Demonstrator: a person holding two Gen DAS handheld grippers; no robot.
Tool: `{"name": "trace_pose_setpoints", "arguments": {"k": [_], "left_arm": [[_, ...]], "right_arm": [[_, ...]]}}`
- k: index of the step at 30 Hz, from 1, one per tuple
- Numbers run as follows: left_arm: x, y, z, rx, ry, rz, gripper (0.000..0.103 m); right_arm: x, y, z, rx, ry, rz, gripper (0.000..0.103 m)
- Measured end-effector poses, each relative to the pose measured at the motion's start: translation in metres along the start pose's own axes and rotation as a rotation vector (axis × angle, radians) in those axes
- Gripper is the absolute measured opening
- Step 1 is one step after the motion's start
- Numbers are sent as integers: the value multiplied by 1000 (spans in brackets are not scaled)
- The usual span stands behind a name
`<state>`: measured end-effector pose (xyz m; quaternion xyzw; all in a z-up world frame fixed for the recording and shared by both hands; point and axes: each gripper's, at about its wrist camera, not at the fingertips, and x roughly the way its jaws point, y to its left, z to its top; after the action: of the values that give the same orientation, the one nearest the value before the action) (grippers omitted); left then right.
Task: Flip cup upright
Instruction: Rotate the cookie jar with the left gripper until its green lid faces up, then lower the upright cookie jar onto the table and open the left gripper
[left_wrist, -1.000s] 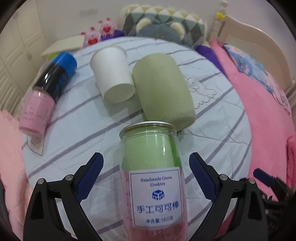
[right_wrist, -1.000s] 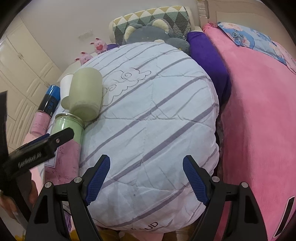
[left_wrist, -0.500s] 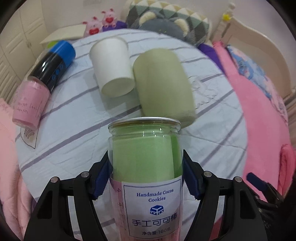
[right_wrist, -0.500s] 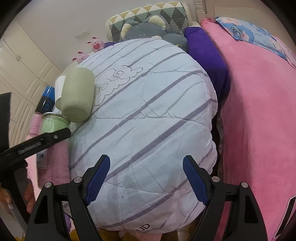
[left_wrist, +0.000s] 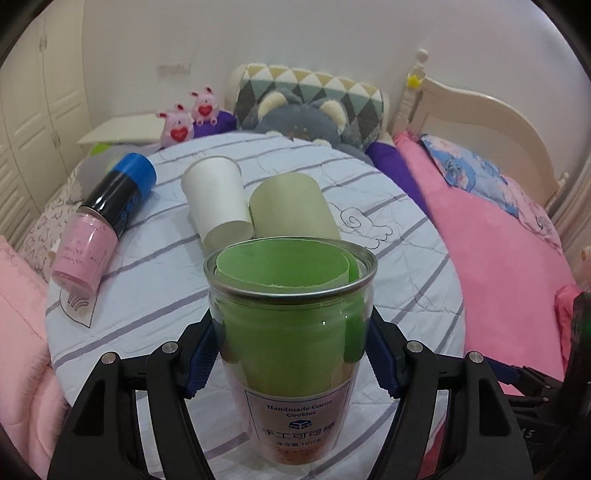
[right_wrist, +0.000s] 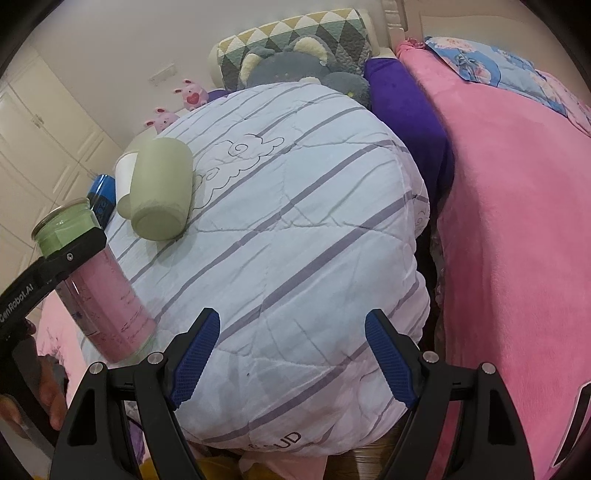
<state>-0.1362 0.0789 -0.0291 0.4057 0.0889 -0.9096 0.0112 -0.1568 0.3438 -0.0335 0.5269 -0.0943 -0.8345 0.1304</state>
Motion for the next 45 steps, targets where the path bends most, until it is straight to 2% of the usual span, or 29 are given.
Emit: {"name": "trace_pose_setpoints", "arguments": {"k": [3, 6, 11, 15, 17, 19, 20, 24, 35, 45], "left_arm": [[-4, -5, -10, 14, -71, 11, 71], [-10, -6, -18, 30, -99, 15, 71], [-14, -3, -31, 29, -70, -29, 72], [-21, -7, -40, 55, -81, -10, 72], [-26, -10, -44, 72, -82, -17, 76], [-31, -11, -48, 76, -95, -26, 90], [-35, -12, -49, 80, -110, -22, 93], [-46, -14, -54, 105, -143, 5, 97], [-56, -14, -58, 117, -149, -4, 98], [-77, -15, -67, 153, -190, -16, 98]], "right_arm": [[1, 0, -3, 1, 1, -8, 82], [0, -1, -8, 5, 6, -19, 82], [-5, 1, -16, 4, 0, -32, 82], [-10, 4, -20, -1, -13, -34, 82], [-13, 7, -23, -7, -19, -34, 82], [-16, 11, -26, -13, -24, -38, 82], [-17, 12, -27, -16, -29, -40, 82], [-23, 16, -33, -17, -42, -46, 82], [-31, 19, -47, -6, -55, -59, 82], [-46, 29, -62, -27, -98, -73, 82]]}}
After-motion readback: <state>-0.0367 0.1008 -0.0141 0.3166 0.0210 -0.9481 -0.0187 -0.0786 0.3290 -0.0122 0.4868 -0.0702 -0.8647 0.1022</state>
